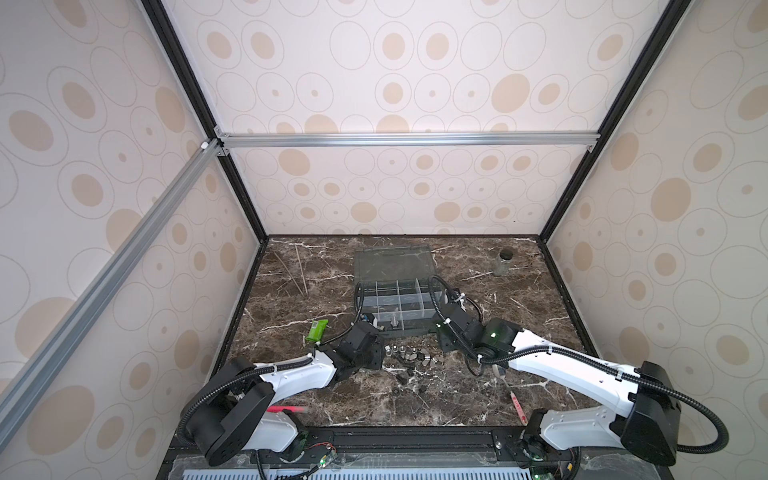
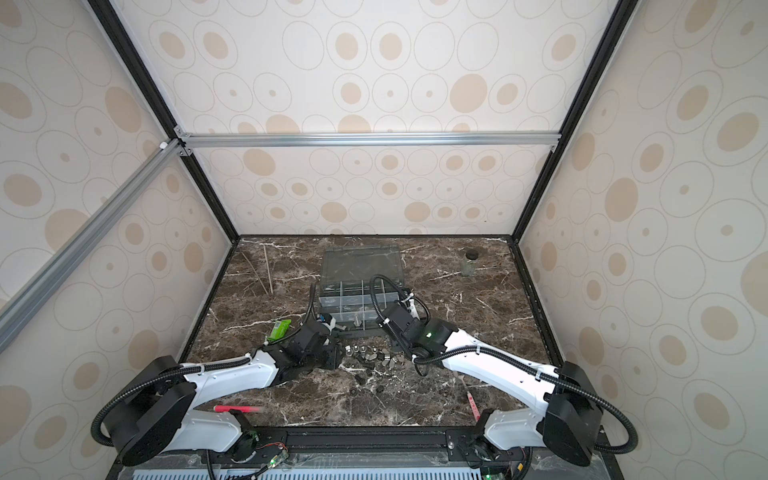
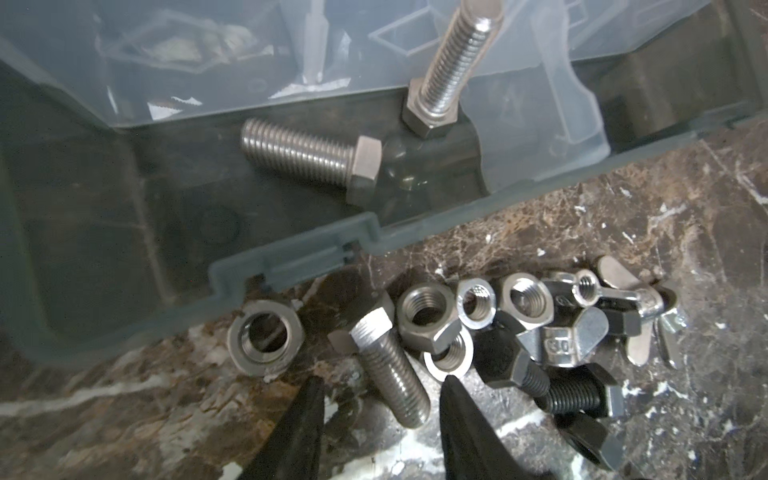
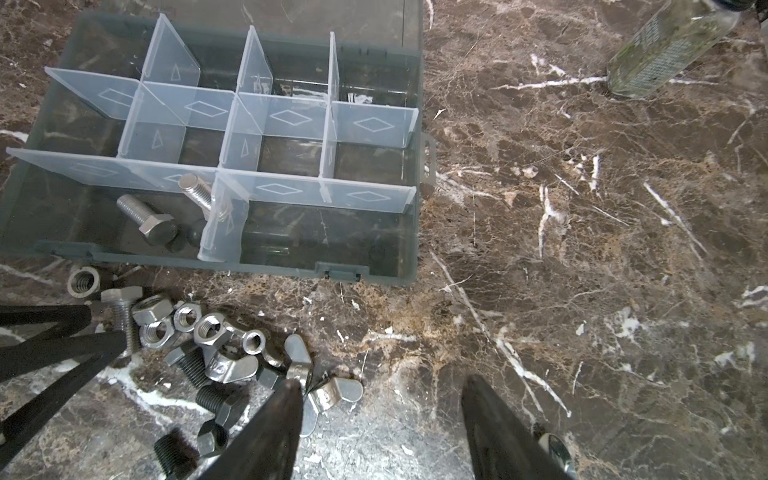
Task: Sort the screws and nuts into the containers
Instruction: 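Lower the left gripper onto a pile bolt while the right gripper draws back, then close the left gripper around the steel bolt's shank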
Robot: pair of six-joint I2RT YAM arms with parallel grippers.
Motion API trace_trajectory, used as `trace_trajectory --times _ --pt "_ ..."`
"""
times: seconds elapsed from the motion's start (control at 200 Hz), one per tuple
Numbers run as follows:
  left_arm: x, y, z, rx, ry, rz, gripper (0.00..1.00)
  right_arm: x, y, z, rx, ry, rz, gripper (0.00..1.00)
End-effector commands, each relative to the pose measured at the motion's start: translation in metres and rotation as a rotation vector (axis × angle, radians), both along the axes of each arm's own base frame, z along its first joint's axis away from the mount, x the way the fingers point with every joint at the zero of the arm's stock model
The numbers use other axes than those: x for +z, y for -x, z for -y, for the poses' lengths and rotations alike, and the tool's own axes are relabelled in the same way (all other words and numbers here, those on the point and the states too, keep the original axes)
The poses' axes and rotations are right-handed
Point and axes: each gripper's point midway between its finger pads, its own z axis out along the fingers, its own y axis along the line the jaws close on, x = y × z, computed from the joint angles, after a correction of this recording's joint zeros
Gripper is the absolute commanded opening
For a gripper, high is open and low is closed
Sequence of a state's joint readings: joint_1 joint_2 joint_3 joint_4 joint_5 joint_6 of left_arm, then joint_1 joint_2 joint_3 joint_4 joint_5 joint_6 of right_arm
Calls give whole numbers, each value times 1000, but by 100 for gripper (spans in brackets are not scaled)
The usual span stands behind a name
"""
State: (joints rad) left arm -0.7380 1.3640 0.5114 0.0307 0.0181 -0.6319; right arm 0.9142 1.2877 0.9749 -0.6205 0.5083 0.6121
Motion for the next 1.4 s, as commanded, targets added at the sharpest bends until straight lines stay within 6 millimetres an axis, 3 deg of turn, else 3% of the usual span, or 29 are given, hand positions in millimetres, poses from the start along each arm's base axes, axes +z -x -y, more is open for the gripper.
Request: trace_trajectory --times 0.0,0.58,1.395 --pt "2 -4 1 -10 -39 12 46 15 -3 3 -6 1 44 65" --pt "-1 -3 -13 25 -88 13 46 13 2 15 -36 1 56 66" --pt "-3 1 1 -14 -81 8 38 12 9 27 -70 -20 60 67"
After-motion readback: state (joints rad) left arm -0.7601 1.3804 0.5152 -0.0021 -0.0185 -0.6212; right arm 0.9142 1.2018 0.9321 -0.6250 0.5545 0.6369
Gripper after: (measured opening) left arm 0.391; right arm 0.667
